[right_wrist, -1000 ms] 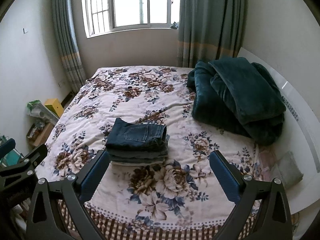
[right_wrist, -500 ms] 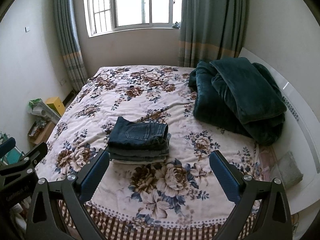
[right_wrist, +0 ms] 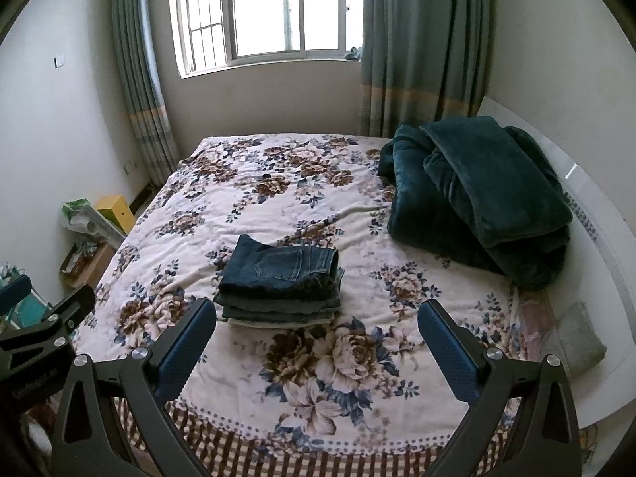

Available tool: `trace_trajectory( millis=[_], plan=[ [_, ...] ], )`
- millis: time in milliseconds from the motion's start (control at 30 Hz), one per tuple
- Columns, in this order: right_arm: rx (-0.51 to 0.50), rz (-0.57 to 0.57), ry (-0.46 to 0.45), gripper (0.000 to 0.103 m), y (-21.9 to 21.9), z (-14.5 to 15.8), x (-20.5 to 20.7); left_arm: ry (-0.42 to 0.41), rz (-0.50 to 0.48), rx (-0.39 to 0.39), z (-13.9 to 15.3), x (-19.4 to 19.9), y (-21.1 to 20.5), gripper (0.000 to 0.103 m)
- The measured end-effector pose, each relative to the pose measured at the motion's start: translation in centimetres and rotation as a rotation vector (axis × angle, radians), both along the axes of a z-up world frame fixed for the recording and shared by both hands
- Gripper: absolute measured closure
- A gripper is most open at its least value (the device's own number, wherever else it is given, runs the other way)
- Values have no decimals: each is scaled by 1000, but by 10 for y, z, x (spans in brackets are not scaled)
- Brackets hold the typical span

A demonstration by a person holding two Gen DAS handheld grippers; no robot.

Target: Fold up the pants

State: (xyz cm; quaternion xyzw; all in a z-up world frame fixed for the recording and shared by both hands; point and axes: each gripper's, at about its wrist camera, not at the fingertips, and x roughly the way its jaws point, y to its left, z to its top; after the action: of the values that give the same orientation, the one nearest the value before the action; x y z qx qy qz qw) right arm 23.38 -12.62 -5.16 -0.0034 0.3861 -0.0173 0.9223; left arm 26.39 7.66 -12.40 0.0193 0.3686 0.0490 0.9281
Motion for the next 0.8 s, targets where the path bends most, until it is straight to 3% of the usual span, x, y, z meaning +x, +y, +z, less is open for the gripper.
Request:
trace_trajectory(
  millis=[800],
  plan=[
    [15,3,-4,0,-2,9,-3,-15,17,11,4,-12,0,0]
  ],
)
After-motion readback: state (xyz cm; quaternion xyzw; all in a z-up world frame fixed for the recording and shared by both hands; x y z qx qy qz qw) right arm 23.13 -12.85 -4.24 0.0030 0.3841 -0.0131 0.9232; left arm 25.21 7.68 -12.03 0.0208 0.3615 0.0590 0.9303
